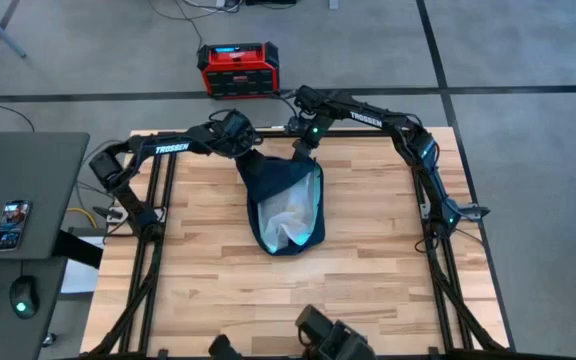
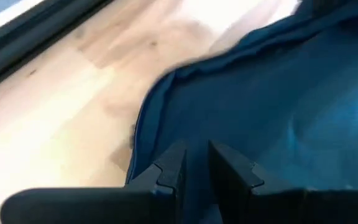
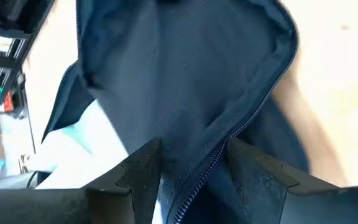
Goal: Unpack backpack
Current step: Put the zip bag into the backpack
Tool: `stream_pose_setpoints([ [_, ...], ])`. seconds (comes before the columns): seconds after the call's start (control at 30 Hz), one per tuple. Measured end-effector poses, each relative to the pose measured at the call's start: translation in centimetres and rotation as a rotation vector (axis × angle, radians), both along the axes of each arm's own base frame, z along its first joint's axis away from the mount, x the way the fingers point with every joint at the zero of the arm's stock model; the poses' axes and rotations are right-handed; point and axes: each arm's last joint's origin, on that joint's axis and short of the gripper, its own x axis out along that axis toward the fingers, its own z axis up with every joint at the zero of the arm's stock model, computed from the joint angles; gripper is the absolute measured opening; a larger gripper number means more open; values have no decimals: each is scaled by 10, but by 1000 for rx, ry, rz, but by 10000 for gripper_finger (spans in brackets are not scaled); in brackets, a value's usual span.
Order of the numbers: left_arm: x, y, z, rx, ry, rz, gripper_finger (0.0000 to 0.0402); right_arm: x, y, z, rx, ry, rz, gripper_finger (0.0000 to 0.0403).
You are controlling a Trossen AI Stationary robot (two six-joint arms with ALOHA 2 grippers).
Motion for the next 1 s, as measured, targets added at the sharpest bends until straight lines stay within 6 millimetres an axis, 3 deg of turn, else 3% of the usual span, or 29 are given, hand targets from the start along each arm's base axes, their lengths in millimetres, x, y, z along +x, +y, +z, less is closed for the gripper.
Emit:
stream_pose_setpoints([
  [0.27, 12, -53, 38, 42, -51, -155, 51, 8, 52, 16, 34, 74, 173, 173],
  [0.47, 5, -101, 77, 130, -90, -213, 51, 16, 105, 56, -18, 13, 290, 173],
  [0.63, -2, -147, 104, 135, -185, -294, 51, 24, 163, 82, -74, -21, 404, 173],
  [0.77, -2, -178, 111, 141, -212, -389, 51, 33, 202, 87, -183, 6, 448, 173],
  [1.0, 1, -218, 99, 106, -123, -550, 51, 41, 250, 82, -362, 97, 456, 173],
])
